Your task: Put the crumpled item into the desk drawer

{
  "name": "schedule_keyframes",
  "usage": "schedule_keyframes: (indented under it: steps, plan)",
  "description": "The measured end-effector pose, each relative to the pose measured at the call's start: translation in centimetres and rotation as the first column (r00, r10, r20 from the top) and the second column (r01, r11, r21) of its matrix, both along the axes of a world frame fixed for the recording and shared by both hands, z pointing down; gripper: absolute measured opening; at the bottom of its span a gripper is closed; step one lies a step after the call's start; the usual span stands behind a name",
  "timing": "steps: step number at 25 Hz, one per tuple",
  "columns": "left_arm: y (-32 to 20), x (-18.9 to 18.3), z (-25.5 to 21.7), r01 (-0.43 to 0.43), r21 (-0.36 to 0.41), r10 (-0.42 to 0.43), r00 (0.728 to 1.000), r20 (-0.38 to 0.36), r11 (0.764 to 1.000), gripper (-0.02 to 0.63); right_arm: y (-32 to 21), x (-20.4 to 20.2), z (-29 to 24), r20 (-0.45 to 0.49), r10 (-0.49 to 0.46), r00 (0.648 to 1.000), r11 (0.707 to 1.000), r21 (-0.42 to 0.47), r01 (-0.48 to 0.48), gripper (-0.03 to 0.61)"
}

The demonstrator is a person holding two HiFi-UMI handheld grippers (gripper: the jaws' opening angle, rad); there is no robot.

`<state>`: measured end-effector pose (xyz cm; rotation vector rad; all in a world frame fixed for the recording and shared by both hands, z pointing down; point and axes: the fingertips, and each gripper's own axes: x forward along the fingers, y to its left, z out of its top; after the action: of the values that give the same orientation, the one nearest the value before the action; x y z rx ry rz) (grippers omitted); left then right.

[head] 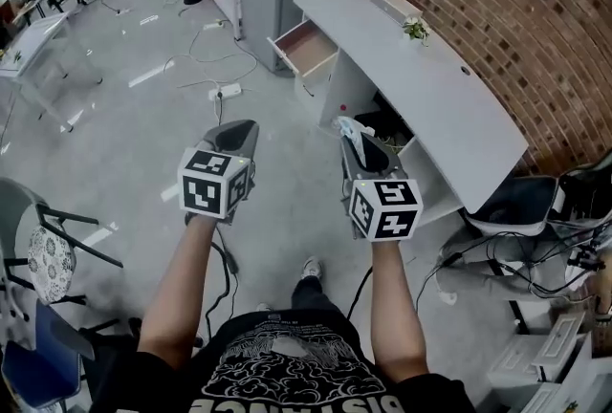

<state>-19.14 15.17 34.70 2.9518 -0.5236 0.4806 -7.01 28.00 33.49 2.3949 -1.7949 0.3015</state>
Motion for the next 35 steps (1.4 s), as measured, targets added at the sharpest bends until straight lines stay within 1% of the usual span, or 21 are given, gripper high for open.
schedule_keyframes:
  steps: [4,7,12,21,26,32,35]
  plan:
    - [-0.7,4.0,-0.5,-0.01,0.004,0.011,1.0,-0.007,1.0,0.003,-1.8,3.5,0.0,0.01,-0.031,0.999,1.0,0.001,0.031,0.098]
    - [-1.2,6.7,-0.6,-0.015,0.02,0.015,1.0,0.004,1.0,0.003,-3.0,5.9,-0.1,0.013,-0.051,0.999,0.999,0.001,0.051,0.098]
    - [-2.7,9.6,-0.7,0.023,0.02,-0.023,1.0,0.012,1.0,0.003,-4.6,9.3,0.0,0.017,-0.089,0.996,0.996,-0.009,0.089,0.098]
    - [-5.1,13.1,-0.9,0.076,0.023,-0.077,0.997,0.024,0.997,0.003,-7.6,13.3,-0.1,0.016,-0.153,0.988,0.988,-0.018,0.153,0.098]
    - [-5.8,14.9,-0.9,0.087,0.02,-0.087,0.996,0.025,0.996,0.003,-8.7,14.9,0.2,0.021,-0.177,0.984,0.984,-0.019,0.177,0.098]
    - [-6.0,17.2,-0.6,0.093,0.03,-0.094,0.995,0.043,0.995,0.003,-9.3,17.0,0.5,0.03,-0.192,0.981,0.981,-0.014,0.192,0.098]
    - [-6.1,18.2,-0.5,0.098,0.021,-0.099,0.994,0.045,0.995,0.003,-9.5,17.9,0.7,0.034,-0.2,0.979,0.98,-0.013,0.2,0.098]
